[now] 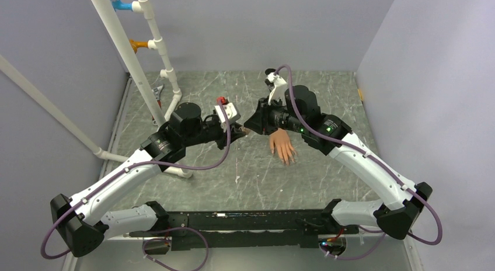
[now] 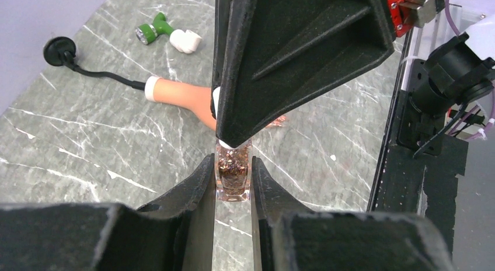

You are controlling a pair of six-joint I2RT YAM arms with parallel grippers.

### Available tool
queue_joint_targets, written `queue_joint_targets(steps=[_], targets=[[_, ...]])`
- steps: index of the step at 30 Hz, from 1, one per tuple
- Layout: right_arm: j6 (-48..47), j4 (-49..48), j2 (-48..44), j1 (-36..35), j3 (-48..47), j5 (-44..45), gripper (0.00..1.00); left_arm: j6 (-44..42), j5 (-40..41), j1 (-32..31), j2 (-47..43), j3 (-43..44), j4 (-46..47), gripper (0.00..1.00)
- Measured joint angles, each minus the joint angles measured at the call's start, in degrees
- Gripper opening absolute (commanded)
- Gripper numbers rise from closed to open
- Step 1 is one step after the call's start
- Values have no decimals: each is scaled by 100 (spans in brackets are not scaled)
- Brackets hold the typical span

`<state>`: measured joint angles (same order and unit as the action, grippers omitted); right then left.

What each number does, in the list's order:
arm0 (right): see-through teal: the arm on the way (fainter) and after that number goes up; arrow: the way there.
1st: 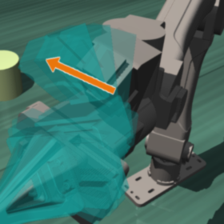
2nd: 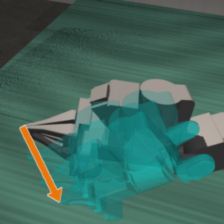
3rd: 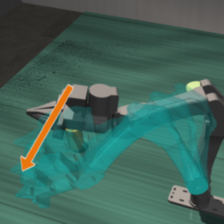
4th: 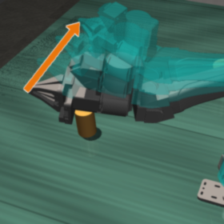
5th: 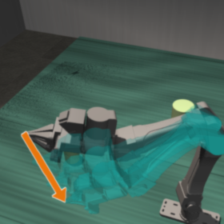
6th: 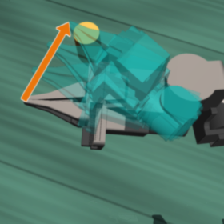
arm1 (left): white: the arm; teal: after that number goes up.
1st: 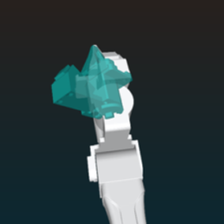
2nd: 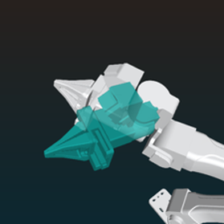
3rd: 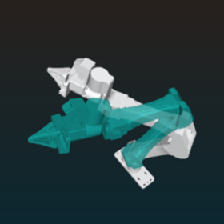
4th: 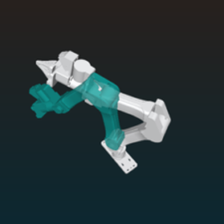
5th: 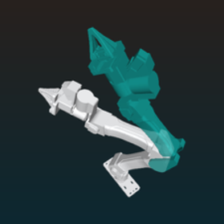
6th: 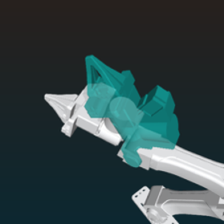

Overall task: Paint the nails
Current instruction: Unscrew the nail polish bottle.

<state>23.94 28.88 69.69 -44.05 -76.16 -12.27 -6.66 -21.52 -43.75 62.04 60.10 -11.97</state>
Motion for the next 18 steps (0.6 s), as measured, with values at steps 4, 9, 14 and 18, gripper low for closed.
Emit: queue_joint_targets(steps=[4,9,14,18], targets=[[-345,-87,-120,0,151,-160,0,-2,-142,-2,0,-2,-57,0],[-892,-240,-352,0,389,-422,0,-22,-415,-2,0,-2,-74,0],[-1486,-315,-697,0,673,-911,0,-190,-1021,0,-22,-17,-133,0],[-1843,-328,-920,-2,824,-1314,0,-345,-1547,7,-48,-20,-175,0]])
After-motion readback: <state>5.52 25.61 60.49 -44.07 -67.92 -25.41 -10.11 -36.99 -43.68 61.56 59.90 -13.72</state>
